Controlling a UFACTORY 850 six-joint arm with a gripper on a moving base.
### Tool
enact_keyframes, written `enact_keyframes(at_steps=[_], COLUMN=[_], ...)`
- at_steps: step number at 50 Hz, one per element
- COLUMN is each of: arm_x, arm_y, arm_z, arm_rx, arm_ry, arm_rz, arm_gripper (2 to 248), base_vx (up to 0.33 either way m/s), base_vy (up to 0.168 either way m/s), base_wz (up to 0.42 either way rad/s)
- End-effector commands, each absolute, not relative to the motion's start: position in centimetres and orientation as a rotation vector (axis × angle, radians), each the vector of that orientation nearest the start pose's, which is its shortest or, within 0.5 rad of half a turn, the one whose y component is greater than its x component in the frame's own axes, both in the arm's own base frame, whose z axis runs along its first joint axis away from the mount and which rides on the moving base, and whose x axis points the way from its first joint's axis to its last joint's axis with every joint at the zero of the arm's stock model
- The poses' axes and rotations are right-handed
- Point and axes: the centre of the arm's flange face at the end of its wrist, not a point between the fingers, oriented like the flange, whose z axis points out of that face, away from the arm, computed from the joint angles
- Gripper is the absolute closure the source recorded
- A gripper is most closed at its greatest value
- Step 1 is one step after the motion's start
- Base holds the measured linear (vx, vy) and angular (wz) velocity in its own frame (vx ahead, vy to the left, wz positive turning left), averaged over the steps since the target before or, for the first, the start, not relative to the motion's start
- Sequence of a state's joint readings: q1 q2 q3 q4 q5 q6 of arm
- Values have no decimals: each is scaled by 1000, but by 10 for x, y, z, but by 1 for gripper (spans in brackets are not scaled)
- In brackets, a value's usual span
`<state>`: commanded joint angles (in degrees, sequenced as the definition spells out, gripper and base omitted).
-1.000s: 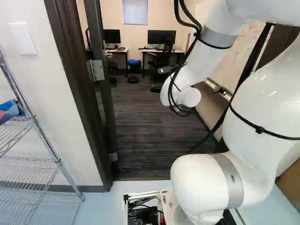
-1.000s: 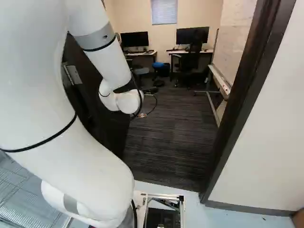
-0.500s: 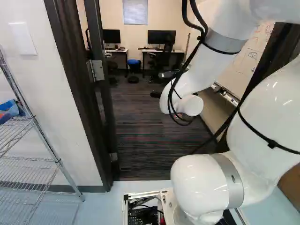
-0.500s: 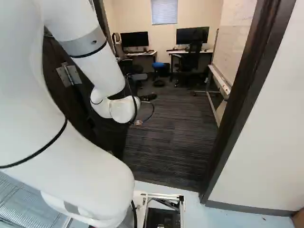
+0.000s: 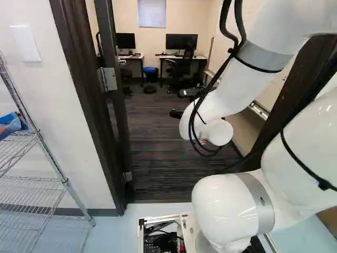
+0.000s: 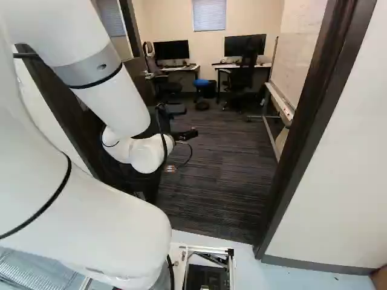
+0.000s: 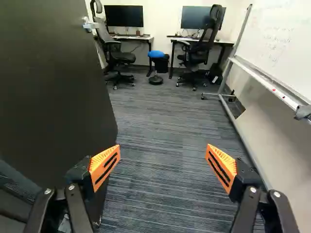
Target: Open the door and move inside
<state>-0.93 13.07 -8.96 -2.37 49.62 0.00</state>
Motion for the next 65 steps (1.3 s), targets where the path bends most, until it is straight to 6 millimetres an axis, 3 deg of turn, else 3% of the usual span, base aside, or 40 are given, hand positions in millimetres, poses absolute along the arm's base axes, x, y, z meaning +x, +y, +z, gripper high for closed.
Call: enact_keyframes(at_steps=[25,65], arm_x=[272,270], arm_y=[0,0], arm_z=[367,366], arm_rx=[-2557,-2558], arm_ry=[-3,0], arm_rz=[-1825,-1824], arm_gripper=[3,3], base_vx=[0,20], base_vy=[0,1], base_wz=[0,0])
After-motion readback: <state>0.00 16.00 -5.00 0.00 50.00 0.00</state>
